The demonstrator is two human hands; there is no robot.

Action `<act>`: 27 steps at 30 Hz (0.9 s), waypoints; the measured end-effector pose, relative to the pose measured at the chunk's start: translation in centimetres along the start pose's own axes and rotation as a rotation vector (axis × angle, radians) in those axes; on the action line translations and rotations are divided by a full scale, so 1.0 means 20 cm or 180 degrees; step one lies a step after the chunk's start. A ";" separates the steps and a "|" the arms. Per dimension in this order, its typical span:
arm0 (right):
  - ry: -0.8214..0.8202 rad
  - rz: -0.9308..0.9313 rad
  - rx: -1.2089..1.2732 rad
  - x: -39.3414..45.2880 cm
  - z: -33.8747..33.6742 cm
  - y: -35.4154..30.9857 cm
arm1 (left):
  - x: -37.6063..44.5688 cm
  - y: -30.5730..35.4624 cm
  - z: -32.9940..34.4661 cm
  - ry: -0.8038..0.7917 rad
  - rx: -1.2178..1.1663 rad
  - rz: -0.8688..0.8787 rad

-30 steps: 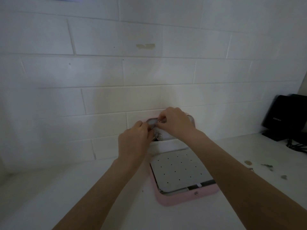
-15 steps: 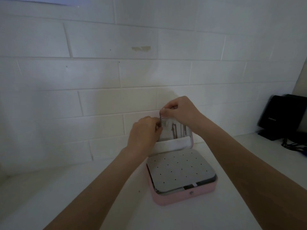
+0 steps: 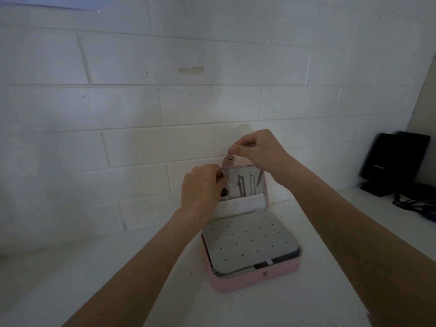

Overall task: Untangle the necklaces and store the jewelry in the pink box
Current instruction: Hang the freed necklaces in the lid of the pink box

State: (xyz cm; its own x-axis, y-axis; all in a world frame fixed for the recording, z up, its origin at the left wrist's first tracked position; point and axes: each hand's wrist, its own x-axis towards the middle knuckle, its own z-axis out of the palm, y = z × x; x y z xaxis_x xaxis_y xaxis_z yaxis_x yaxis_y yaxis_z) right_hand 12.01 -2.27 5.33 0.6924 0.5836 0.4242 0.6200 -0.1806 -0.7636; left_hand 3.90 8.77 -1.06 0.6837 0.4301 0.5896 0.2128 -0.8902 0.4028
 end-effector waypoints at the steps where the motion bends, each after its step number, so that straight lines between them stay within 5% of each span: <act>1: -0.0002 -0.0004 -0.0027 0.00 0.00 0.00 | 0.00 0.01 0.00 0.0023 -0.0222 -0.0137; 6: -0.0201 0.0056 -0.0208 -0.01 0.01 0.03 | -0.03 -0.02 0.02 0.0020 -0.0643 -0.0419; 14: -0.0273 0.0096 -0.0303 0.00 0.09 0.05 | -0.05 -0.08 0.03 -0.0139 0.0412 -0.0076; 21: -0.0149 0.0084 -0.0316 0.03 0.11 0.03 | -0.17 -0.12 -0.02 0.0501 0.0339 0.0649; 27: 0.0161 0.0051 -0.0250 0.04 0.14 0.03 | -0.20 -0.11 0.04 -0.0043 0.0674 0.0689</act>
State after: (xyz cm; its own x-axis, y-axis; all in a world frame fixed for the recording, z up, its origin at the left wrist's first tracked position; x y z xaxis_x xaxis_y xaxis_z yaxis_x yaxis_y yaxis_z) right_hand 11.83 0.29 3.77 0.7190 0.5398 0.4377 0.6343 -0.2523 -0.7308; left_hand 1.20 8.89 -4.87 0.7379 0.2263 0.6358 0.2010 -0.9730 0.1131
